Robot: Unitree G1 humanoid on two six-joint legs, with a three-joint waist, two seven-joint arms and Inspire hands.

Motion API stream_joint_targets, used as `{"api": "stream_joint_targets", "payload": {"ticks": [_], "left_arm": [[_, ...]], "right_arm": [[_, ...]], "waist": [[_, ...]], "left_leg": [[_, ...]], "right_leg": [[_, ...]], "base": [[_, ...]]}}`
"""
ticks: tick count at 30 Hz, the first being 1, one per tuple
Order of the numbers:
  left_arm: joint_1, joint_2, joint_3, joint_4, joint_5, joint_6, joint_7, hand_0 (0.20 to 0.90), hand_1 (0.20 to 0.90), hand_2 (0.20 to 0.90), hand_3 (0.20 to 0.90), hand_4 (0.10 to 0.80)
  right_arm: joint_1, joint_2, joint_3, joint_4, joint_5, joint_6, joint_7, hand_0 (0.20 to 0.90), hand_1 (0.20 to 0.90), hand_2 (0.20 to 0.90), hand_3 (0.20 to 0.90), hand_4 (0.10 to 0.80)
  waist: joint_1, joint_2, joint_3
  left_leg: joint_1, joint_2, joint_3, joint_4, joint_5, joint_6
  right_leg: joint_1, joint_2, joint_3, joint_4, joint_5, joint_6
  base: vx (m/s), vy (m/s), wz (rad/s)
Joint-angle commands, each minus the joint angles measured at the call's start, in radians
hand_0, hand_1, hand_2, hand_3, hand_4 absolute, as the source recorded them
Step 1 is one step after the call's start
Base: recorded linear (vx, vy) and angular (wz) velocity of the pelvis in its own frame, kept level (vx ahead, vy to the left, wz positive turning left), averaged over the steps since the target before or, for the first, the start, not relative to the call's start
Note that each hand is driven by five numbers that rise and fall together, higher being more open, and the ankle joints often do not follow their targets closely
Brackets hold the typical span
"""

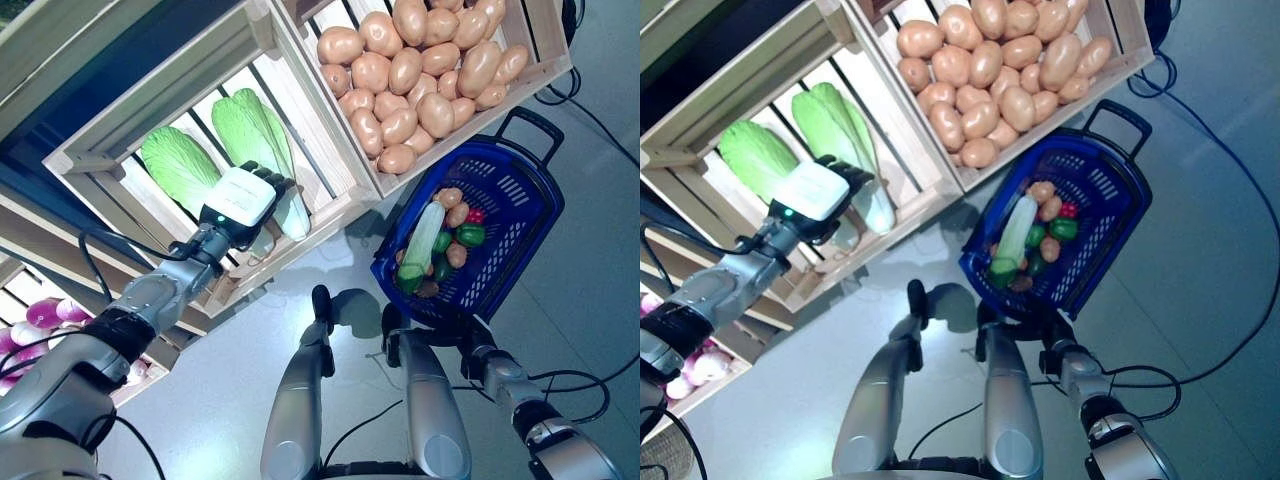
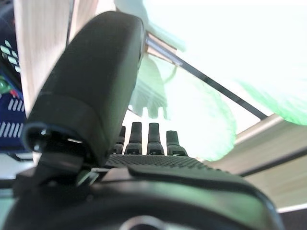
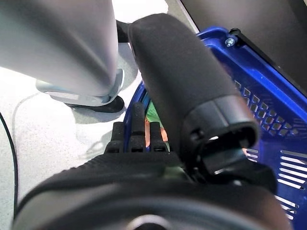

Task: Put vegetables into the basket

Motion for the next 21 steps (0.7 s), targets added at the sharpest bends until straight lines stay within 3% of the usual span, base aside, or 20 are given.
{"api": "stream_joint_targets", "payload": {"ticks": [1,21], "left_arm": [[-0.097,0.094,0.033,-0.032,0.033,0.007,0.010,0.900,0.900,0.900,0.900,0.800],[-0.091,0.158,-0.008,-0.127,0.014,0.056,-0.130,0.900,0.900,0.900,0.900,0.800]], "right_arm": [[0.013,-0.041,0.013,-0.011,0.035,-0.015,-0.004,0.900,0.900,0.900,0.900,0.800],[0.003,-0.048,-0.010,0.004,0.039,-0.022,-0.006,0.900,0.900,0.900,0.900,0.800]], "waist": [[-0.011,0.000,0.003],[0.007,0.014,0.003]], "left_leg": [[-0.059,0.004,0.039,0.206,-0.179,-0.033],[-0.101,0.001,0.024,0.231,-0.186,-0.036]], "right_leg": [[0.013,0.009,0.025,-0.147,0.138,0.016],[-0.023,0.002,0.015,-0.129,0.135,0.018]], "base": [[-0.018,0.036,0.00],[0.000,0.002,0.00]]}}
